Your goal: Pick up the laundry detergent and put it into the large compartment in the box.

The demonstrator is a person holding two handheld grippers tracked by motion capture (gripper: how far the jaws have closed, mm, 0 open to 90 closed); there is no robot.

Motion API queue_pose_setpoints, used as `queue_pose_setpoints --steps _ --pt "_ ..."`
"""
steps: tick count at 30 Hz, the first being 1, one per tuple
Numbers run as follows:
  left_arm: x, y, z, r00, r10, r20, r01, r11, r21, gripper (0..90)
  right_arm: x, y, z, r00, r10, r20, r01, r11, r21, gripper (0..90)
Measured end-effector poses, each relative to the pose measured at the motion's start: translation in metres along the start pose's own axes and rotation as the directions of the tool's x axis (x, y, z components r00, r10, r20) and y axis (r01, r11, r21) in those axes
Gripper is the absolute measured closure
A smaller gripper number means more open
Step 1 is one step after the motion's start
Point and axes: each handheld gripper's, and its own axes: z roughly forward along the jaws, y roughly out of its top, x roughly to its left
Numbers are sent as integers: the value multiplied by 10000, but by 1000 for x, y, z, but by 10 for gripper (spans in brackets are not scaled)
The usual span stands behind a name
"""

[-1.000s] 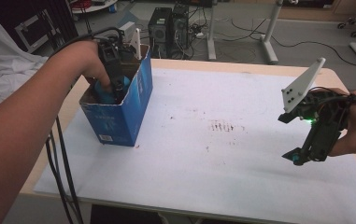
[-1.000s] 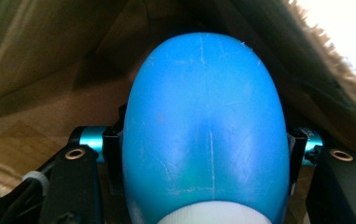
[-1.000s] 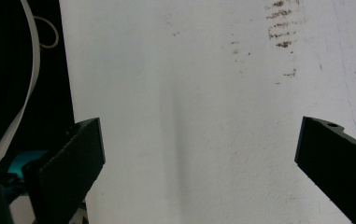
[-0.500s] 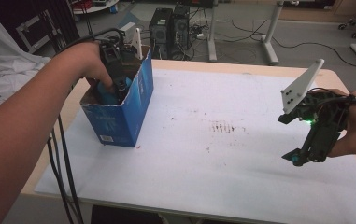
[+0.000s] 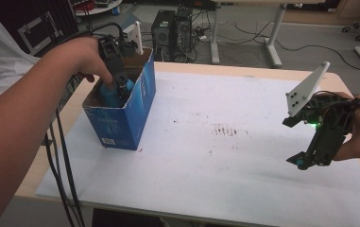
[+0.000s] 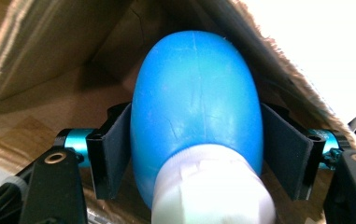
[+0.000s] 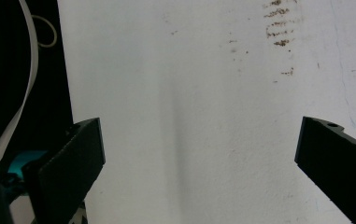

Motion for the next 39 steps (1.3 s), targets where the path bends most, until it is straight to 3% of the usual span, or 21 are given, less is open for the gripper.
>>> queue_pose_setpoints --steps 12,17,22,25,31,35,39 --pt "-1 -7 -26 9994 -302 -163 298 9993 -236 203 -2 0 1 10000 21 5 -21 10000 -12 6" --pt "-7 -4 -37 9999 -19 -109 16 9996 -289 200 -2 2 2 10000 4 -29 -4 10000 -1 6" --pt "-18 3 -50 9980 627 -82 -629 9975 -329 168 -3 1 2 10000 -14 -51 14 10000 -7 6" --pt "-25 8 -58 9946 1030 -155 -1037 9933 -512 167 -3 1 2 10000 -47 -23 47 10000 -26 6" --pt "-46 22 -68 9809 1925 -291 -1938 9796 -539 130 -3 1 1 10000 9 -63 -9 10000 -50 6" --pt "-55 28 -67 9756 2184 -212 -2192 9744 -507 101 -3 0 2 10000 30 -84 -31 10000 -23 6" --pt "-73 37 -67 9591 2820 -242 -2829 9581 -443 101 -3 0 0 9999 -4 -118 3 10000 -94 6"
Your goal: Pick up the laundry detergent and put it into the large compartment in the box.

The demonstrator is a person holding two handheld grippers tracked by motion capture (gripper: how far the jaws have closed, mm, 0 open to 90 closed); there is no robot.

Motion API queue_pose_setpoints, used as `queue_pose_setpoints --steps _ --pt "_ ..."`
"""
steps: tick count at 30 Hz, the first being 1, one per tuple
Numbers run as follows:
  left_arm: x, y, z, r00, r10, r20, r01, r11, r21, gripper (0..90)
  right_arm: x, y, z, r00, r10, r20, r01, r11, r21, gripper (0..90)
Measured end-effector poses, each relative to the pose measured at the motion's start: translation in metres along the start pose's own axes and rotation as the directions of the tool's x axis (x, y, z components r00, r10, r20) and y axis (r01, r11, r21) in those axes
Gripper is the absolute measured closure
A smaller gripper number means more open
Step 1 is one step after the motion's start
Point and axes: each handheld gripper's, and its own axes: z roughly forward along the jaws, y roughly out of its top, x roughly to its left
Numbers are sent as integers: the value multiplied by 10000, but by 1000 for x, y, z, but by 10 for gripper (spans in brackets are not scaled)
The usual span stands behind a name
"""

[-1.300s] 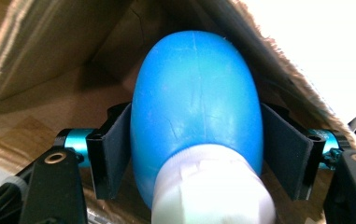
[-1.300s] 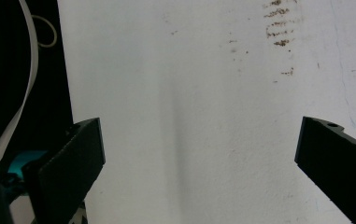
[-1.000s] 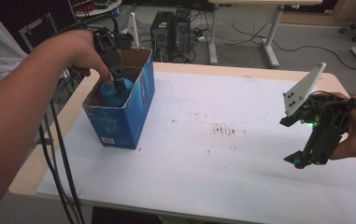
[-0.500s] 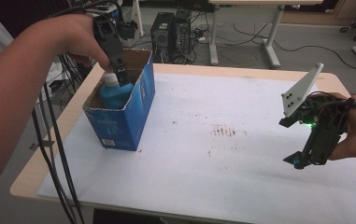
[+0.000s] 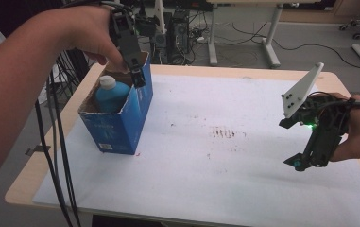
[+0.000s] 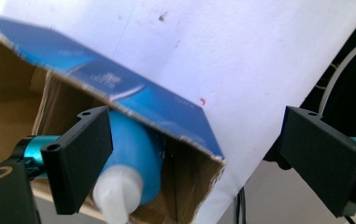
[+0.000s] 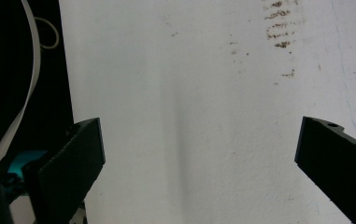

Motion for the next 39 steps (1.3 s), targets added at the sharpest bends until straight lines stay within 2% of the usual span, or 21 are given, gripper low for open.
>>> queue_pose_setpoints --steps 5,9,12,13,15,19,20,23,25,29,32,36,39 --pt "-12 12 0 9976 661 198 -661 9978 2 101 -1 -1 -2 10000 41 15 -41 10000 47 6" --pt "-21 19 4 9936 1087 316 -1093 9938 196 75 -1 0 -3 10000 -15 24 15 10000 40 6" --pt "-25 25 7 9915 1271 276 -1278 9915 260 75 -1 0 -4 10000 27 1 -27 10000 52 6" --pt "-26 27 8 9892 1430 318 -1438 9892 273 75 -1 1 -4 10000 28 -2 -28 10000 55 6" --pt "-28 28 9 9882 1495 327 -1504 9883 269 60 -2 1 -4 10000 12 -6 -12 10000 79 6" --pt "-35 36 19 9797 1965 395 -1981 9793 420 52 -3 1 -5 10000 -6 -17 6 10000 44 6" --pt "-36 37 21 9784 2019 434 -2036 9783 394 52 -3 0 -6 9999 128 -57 -128 9999 106 6" --pt "-39 42 27 9752 2148 531 -2169 9755 370 44 -5 -1 -6 9999 103 -52 -103 9998 146 6" --pt "-40 45 32 9766 2057 624 -2093 9760 593 17 -6 0 -6 10000 77 -27 -76 9999 143 6" --pt "-42 50 42 9725 2215 723 -2269 9708 775 17 -5 1 -9 9999 141 -38 -140 9997 202 6" --pt "-46 53 46 9644 2562 649 -2605 9631 682 17 -5 1 -12 9995 310 -19 -309 9991 291 6" --pt "-48 58 52 9506 3033 665 -3074 9495 633 17 -7 1 -15 9996 291 14 -291 9989 356 6" --pt "-47 61 55 9467 3153 659 -3190 9461 563 17 -7 1 -15 9997 263 12 -263 9990 355 6"
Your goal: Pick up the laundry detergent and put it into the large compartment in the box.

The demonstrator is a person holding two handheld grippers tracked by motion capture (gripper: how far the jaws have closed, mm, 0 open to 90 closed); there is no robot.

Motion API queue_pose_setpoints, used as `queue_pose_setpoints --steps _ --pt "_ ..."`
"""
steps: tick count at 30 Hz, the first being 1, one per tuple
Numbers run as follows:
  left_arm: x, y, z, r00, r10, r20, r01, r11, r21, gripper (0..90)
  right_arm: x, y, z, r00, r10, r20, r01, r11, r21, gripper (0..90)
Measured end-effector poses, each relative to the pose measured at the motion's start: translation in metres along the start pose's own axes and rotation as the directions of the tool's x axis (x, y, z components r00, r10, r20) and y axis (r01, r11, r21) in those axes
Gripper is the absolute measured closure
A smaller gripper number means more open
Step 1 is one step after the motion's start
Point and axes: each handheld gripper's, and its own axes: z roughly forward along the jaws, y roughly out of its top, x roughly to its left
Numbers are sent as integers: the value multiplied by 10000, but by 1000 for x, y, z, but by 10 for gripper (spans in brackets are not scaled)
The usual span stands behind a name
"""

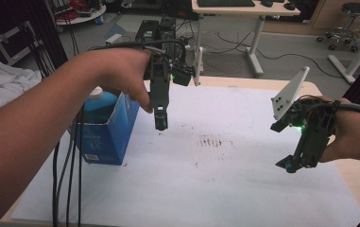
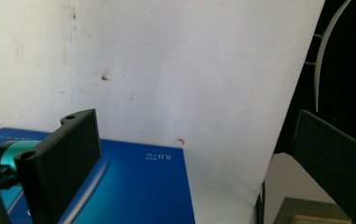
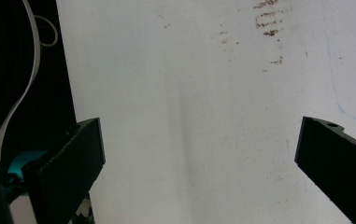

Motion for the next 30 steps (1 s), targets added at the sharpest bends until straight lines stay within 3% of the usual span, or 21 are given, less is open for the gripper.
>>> queue_pose_setpoints --steps 10,30 --pt "3 5 5 9997 239 34 -239 9997 -27 17 -3 2 2 10000 14 -28 -14 10000 -17 6" --pt "-8 3 9 9987 475 192 -471 9987 -196 17 0 3 2 9998 -202 1 202 9998 -58 6"
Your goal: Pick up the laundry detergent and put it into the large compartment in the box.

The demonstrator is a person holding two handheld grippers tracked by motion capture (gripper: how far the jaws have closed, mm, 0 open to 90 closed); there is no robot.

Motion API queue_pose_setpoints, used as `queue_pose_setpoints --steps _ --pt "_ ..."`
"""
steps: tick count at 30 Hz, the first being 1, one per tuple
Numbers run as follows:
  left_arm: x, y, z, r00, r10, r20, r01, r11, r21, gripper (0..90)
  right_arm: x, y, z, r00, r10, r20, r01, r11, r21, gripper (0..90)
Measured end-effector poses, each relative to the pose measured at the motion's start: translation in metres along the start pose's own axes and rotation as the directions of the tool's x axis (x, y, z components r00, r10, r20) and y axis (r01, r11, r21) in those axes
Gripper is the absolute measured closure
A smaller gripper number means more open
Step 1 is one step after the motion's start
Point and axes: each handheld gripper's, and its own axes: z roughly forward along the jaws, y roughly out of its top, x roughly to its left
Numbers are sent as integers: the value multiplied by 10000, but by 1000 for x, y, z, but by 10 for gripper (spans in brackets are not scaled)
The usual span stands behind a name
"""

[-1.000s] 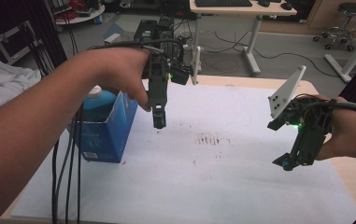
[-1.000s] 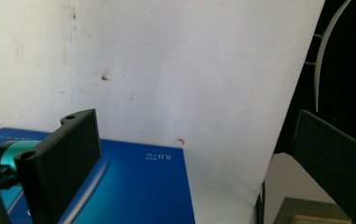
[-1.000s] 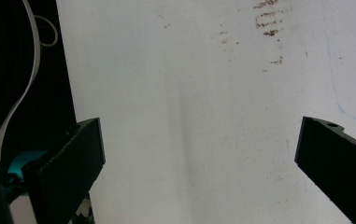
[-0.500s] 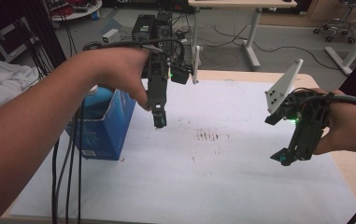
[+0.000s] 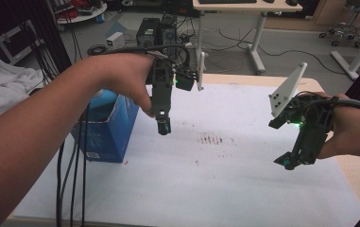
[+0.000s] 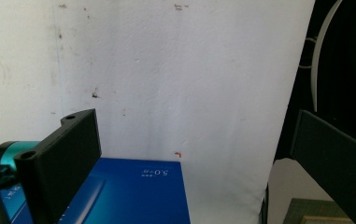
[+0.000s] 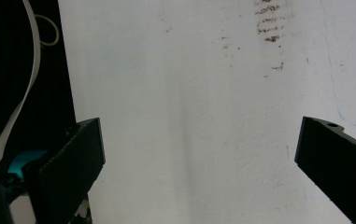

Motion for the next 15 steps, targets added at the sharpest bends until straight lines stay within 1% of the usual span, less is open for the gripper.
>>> queue_pose_setpoints --steps 2,6,11,13,15 --pt "0 0 0 10000 -32 -20 32 10000 -3 17 1 0 0 9999 105 -69 -104 9999 107 6" --pt "1 -2 0 9999 -128 -24 128 9999 -41 17 1 1 0 9999 91 -70 -89 9997 213 6" --pt "0 -4 -2 9999 -90 78 90 9999 -65 17 1 1 -2 10000 76 -45 -75 9996 263 6" --pt "0 -4 -1 10000 -53 57 54 9999 -124 17 1 2 -2 10000 50 -22 -49 9996 280 6" --pt "-1 -3 -2 10000 0 69 0 10000 -71 17 1 3 -2 10000 80 -22 -79 9995 305 6"
